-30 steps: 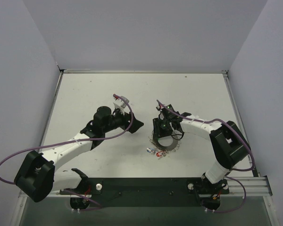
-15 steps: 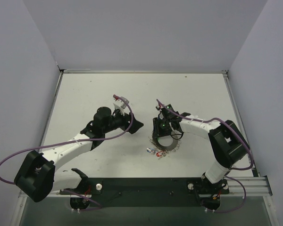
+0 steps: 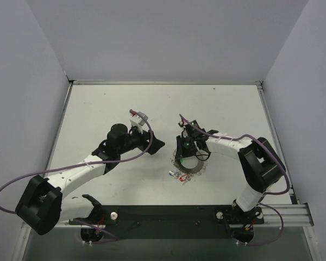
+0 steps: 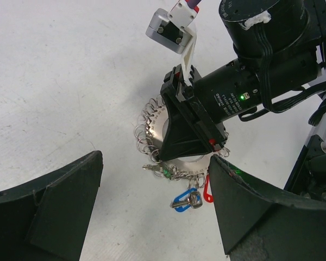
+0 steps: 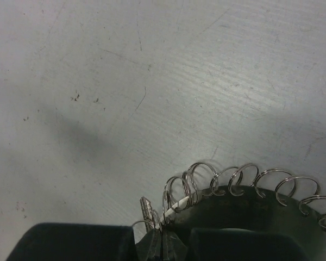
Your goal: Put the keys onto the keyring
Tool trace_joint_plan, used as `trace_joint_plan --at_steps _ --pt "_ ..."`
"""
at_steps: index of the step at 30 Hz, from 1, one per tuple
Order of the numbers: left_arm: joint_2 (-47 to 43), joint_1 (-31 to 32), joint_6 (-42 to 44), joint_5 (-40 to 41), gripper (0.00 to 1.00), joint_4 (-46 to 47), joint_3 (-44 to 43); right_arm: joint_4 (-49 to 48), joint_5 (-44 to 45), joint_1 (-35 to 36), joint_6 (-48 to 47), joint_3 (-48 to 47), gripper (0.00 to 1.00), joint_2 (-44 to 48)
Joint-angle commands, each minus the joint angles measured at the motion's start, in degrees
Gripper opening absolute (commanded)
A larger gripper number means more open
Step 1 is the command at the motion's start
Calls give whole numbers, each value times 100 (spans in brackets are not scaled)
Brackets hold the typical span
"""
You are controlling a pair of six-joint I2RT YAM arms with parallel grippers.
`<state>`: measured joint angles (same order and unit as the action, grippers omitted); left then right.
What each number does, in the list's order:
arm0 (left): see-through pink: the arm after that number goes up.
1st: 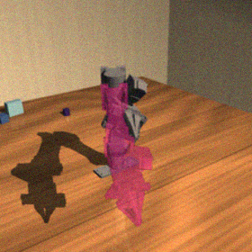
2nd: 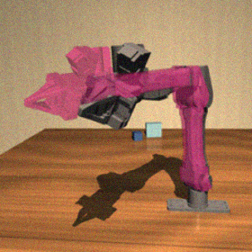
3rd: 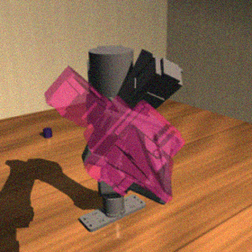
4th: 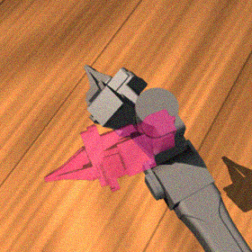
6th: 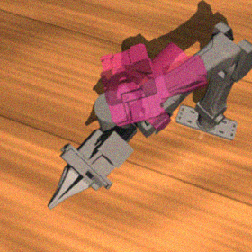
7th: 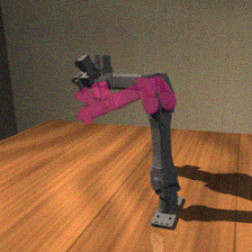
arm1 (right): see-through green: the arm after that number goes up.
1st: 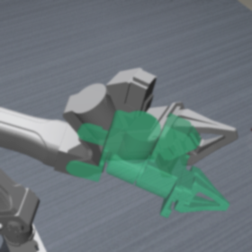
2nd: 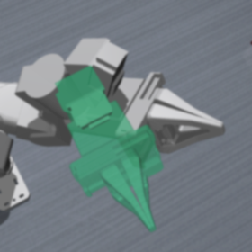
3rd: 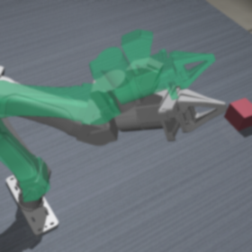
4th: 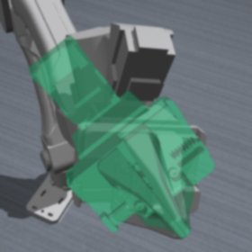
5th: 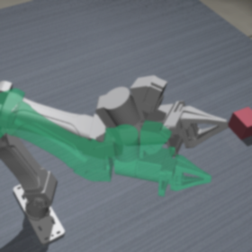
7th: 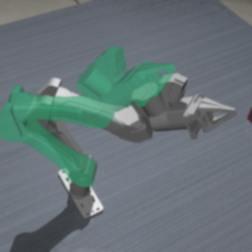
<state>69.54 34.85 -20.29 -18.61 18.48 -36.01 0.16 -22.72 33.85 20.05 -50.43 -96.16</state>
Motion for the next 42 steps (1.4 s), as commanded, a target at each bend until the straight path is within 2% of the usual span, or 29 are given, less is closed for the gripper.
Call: trace_joint_plan --at_steps 1,11,22,25,32,36,42 --pt "-256 22 113 50 88 77 -3 36 -5 26 -274 25 0 580" --pt "-405 22 122 -19 88 42 -55 -131 -180 52 -827 174 0 1749" --pt "-740 22 140 -599 87 314 24 -192 -1312 70 -1188 69 0 2382" --pt "-863 22 157 -872 87 375 50 -210 -1707 70 -1241 25 0 2557" --pt "-1047 22 228 -2137 87 595 24 218 -2647 70 -1451 -379 0 2804" --pt "-1030 22 158 -2673 80 691 -64 642 -3133 70 -1645 -730 0 2787" --pt "-1021 22 -158 -3403 70 1077 -108 810 -3283 70 -1707 -836 0 2875"
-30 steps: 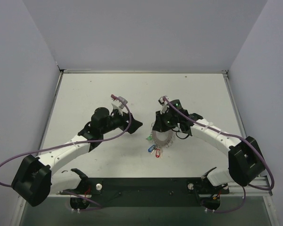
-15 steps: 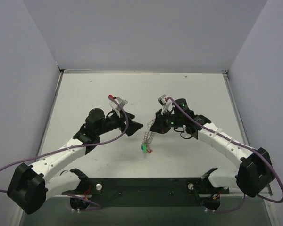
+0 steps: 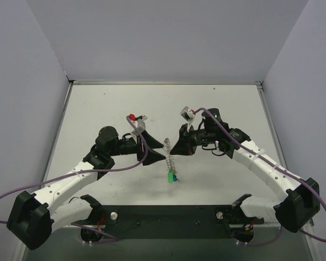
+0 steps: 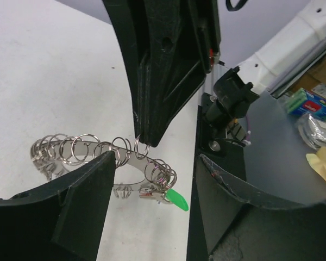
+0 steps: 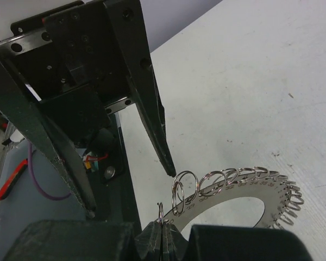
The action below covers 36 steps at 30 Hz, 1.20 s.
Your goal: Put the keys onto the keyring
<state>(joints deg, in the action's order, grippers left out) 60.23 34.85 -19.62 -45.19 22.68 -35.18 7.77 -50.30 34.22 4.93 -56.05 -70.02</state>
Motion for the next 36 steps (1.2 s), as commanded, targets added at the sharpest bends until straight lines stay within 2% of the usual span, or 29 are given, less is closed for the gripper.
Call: trace_joint_plan --at_steps 1,5,10,13,16,17,18,20,23,28,36 --pt "-90 13 -296 -894 69 781 -156 40 -498 41 -194 -275 0 304" --pt "-116 -22 -701 -1185 67 1580 11 -170 -261 32 -28 -179 0 506" --pt "-178 -198 -1201 -1352 67 2196 151 -1092 64 24 525 199 0 1050" --pt "-56 -294 -1728 -1571 67 2925 239 -1408 284 24 745 349 0 1244" --pt "251 -321 -2571 -1825 67 3969 222 -1585 407 15 886 393 0 1315" --pt "348 -321 -2835 -1870 66 4669 222 -1620 399 15 922 402 0 1324" --pt "454 -321 -3359 -1932 65 5067 222 -1673 381 24 931 428 0 1342" --pt "761 -312 -3750 -1985 58 5832 187 -1761 372 24 975 446 0 1350" --pt "1104 -286 -4146 -2064 53 6169 82 -1796 381 15 1019 455 0 1386" --pt "1185 -295 -3998 -1801 52 6056 108 -1840 363 24 1045 481 0 1456" --pt "754 -286 -2698 -1204 52 4203 29 -2034 284 24 1194 595 0 1491"
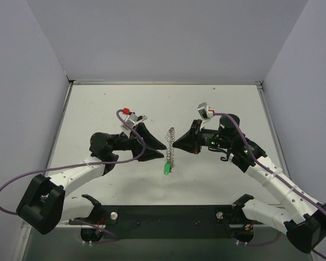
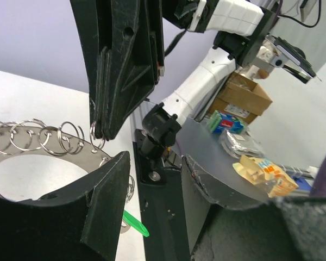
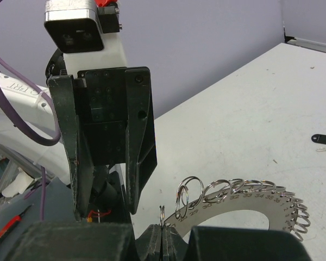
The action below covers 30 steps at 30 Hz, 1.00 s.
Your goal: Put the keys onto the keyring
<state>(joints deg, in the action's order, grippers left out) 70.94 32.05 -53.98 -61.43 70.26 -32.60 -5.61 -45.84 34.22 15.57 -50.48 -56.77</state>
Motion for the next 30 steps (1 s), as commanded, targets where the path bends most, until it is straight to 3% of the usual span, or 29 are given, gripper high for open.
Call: trace_joint_plan --at_steps 1,5,17,30 --pt "-387 3 835 482 53 -705 -238 -748 -170 24 174 47 0 167" --pt "-458 3 1091 632 53 -1093 -264 -819 -240 32 244 38 0 132" --pt "-440 11 1284 825 58 -1348 -335 -907 -329 41 297 -23 0 -9" --pt "-431 -6 1276 834 57 -1453 -344 -960 -302 50 350 -32 0 -18"
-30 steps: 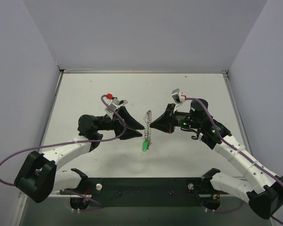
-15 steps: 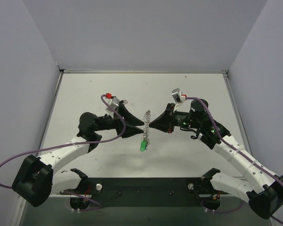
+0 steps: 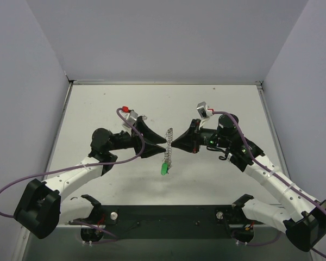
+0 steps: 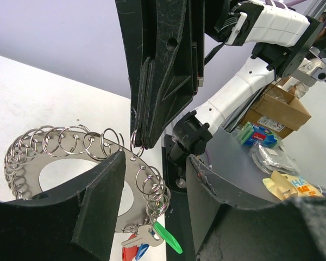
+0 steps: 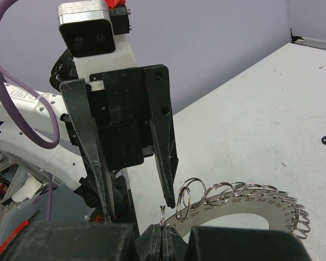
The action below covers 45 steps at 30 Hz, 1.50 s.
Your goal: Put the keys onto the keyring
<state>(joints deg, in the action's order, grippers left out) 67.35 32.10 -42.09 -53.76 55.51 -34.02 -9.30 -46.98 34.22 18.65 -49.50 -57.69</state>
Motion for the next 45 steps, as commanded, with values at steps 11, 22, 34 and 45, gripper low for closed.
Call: trace_joint_plan --at_steps 11,22,34,45 --pt "-161 -37 104 146 57 -93 -105 -538 -145 59 6 -96 0 91" --pt "-108 7 -116 155 52 250 -122 -617 -48 94 33 -25 0 153" --pt "-223 16 34 137 52 -23 -131 -704 -13 94 85 10 0 153" --pt "76 104 -142 129 52 356 -149 -872 -30 111 217 72 0 135"
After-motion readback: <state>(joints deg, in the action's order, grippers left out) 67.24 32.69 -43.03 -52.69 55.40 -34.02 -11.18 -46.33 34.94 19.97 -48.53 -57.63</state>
